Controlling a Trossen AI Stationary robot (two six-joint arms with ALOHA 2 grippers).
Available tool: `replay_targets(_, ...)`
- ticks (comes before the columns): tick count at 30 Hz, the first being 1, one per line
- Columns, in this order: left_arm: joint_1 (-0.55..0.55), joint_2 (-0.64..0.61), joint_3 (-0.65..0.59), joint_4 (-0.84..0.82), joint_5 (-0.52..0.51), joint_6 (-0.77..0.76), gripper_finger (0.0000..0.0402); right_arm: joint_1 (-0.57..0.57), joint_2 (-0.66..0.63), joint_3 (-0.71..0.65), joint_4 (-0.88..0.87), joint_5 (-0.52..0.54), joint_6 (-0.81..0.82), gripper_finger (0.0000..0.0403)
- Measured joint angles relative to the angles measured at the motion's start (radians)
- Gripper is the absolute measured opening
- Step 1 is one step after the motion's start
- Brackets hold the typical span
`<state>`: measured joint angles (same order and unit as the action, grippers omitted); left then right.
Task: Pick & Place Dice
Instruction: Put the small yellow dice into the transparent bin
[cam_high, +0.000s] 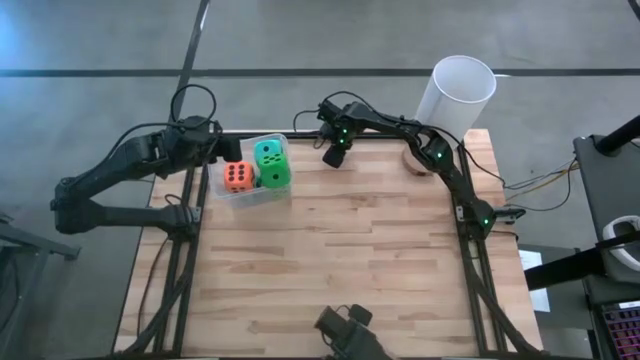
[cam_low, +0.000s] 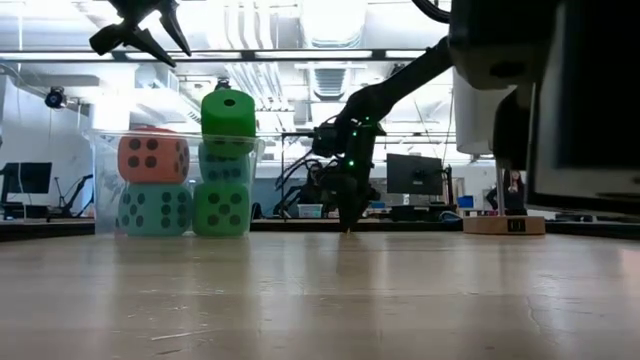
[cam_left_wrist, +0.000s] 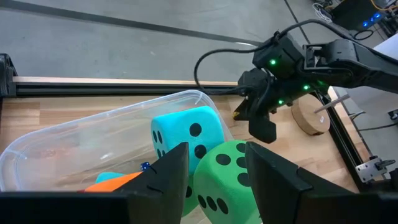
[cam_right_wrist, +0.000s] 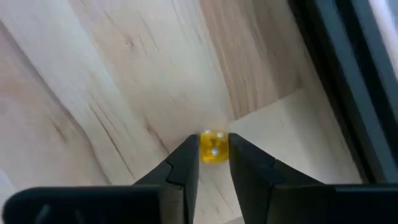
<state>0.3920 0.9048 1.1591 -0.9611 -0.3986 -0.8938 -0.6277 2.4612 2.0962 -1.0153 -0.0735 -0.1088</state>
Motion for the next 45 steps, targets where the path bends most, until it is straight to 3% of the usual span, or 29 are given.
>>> replay_targets(8,0.000,0.000,0.000,0.000,0.002,0.000,0.0164,0.000,0.000,-0.003,0.001,-0.002,0.001,0.0107)
replay_targets(15,0.000,0.000,0.000,0.000,0.002,0.000,0.0163,0.002,0.000,-0.002,0.002,0.001,0.000,0.0041)
replay_targets(21,0.000,0.000,0.000,0.000,0.002,-0.001,0.0163,0.003,-0.032,0.005,-0.013,0.019,0.001,0.0041)
replay_targets(34,0.000,0.001,0.000,0.000,0.038,-0.034,0.0167,0.112,-0.341,0.002,0.002,0.079,-0.020,0.0041)
replay_targets(45,0.000,0.001,-0.001,0.057,0.167,-0.152,0.0162,0.301,-0.579,-0.123,0.300,0.085,-0.075,0.0041)
